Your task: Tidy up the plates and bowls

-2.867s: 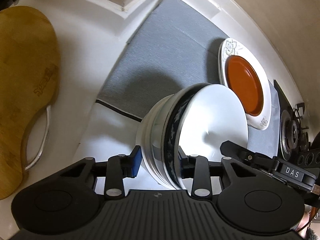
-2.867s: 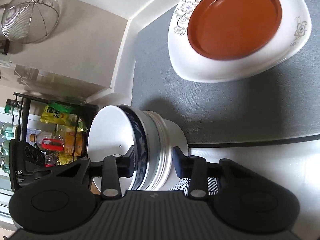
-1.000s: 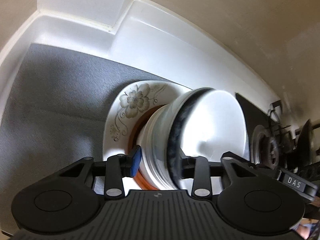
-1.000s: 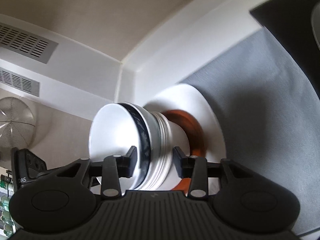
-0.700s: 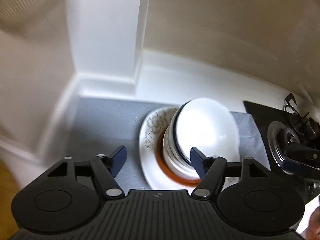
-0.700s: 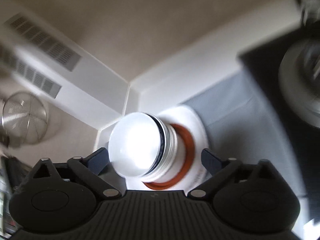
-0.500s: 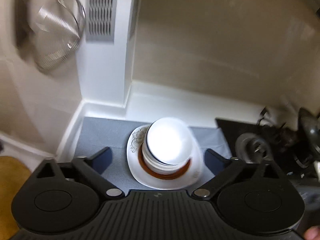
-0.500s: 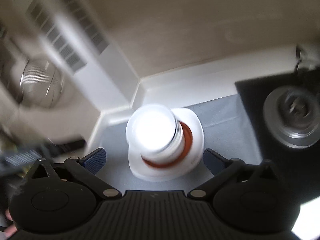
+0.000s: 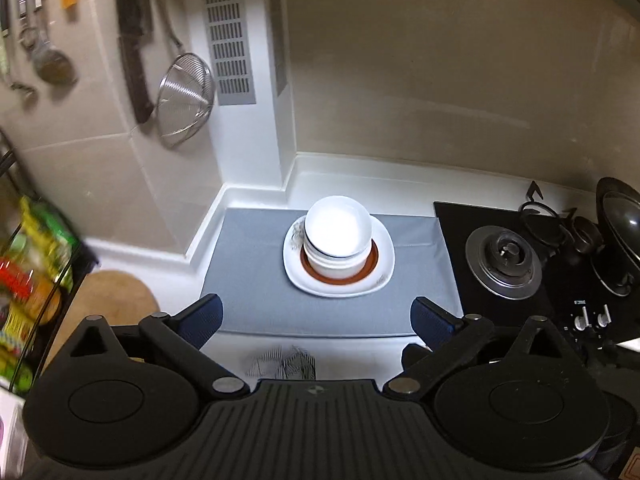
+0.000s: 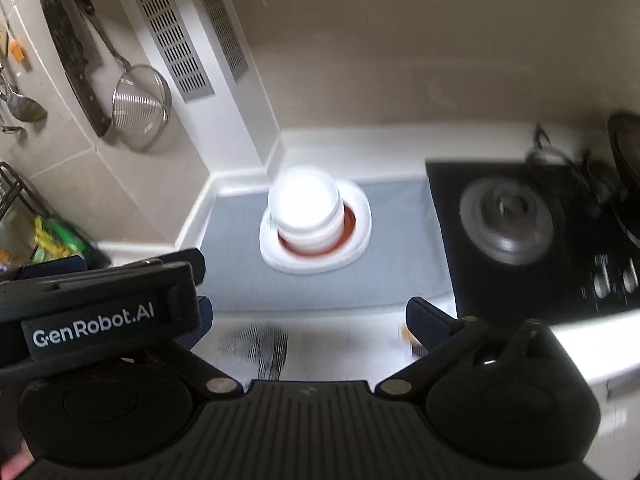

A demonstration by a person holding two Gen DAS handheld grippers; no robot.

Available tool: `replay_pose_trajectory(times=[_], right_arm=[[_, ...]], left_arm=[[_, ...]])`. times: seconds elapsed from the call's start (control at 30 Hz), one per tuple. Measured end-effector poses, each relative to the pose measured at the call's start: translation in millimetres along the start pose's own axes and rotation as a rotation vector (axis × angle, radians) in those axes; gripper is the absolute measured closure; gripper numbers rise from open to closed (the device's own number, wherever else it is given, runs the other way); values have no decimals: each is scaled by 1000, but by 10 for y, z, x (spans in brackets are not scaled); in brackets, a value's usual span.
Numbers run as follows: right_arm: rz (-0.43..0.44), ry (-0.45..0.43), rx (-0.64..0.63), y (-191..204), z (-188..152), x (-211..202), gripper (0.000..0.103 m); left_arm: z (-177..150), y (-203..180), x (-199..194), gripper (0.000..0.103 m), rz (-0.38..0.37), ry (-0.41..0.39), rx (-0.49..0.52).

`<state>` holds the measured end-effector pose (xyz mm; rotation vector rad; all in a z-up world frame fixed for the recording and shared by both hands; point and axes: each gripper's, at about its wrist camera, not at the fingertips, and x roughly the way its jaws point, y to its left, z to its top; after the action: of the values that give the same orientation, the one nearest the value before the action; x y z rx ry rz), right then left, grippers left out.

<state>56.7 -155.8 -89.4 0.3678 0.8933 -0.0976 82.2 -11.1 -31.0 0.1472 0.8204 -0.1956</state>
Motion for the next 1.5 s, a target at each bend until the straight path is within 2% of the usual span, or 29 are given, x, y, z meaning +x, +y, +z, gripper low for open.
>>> replay_pose_trajectory(times=[0.2,0.57,1.5], right_arm=[[-20,-4,-3,-73,-229,-282,0],[-43,-19,-16,-176,-407,-580,0],[2,-29,-53,-261,-430,-692,0]], left_arm=[[-166,-145,-273,3,24,14,16],[-335,-269,-539,3,39,10,22],[-404,-420,-703,2,81,14,25]])
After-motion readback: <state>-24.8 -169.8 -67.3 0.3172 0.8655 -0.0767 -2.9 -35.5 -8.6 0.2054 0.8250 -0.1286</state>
